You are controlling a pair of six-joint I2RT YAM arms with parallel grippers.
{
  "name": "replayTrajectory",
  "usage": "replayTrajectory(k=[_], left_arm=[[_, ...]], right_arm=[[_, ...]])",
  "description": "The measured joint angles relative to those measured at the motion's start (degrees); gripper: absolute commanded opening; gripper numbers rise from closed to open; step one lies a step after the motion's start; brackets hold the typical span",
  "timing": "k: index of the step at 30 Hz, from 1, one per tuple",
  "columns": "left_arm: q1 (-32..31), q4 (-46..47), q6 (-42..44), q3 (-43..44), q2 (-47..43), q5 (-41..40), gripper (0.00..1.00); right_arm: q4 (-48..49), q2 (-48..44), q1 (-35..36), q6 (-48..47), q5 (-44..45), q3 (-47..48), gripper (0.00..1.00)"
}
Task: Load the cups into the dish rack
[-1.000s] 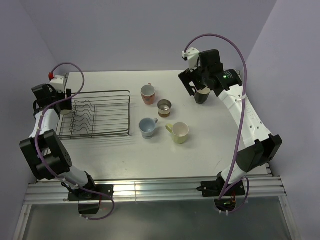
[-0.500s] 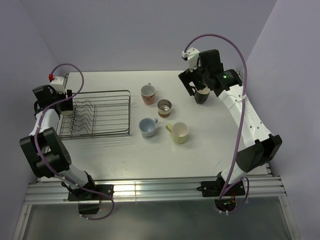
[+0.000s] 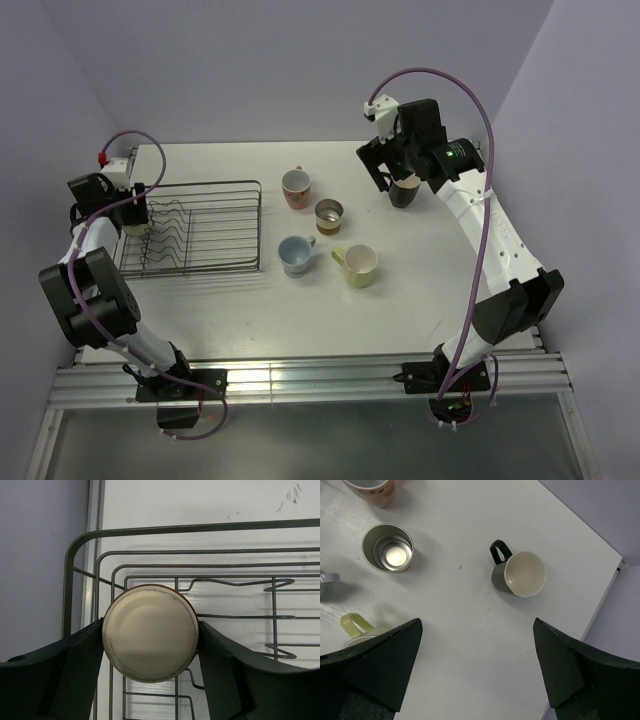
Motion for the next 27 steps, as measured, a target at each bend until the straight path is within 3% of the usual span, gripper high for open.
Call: replayTrajectory(k=[9,13,17,27], left_arm=[[0.1,0.4,-1.4,0.0,1.0,0.6,0.04],[0.1,0.5,-1.4,0.0,1.3,0.6,0.15],[0.1,0.5,-1.4,0.0,1.5,0.5,0.35],[0.1,1.7,-1.4,-0.4,1.5,0.5,0.53]], right_arm=[[0.0,0.2,0.0,0.0,0.0,0.0,1.0],[0.0,0.2,0.0,0.0,0.0,0.0,1.0],[-0.2,0.3,0.0,0.0,-0.2,0.2,1.0],[-0.5,1.1,0.0,0.0,-0.9,1.0,1.0]])
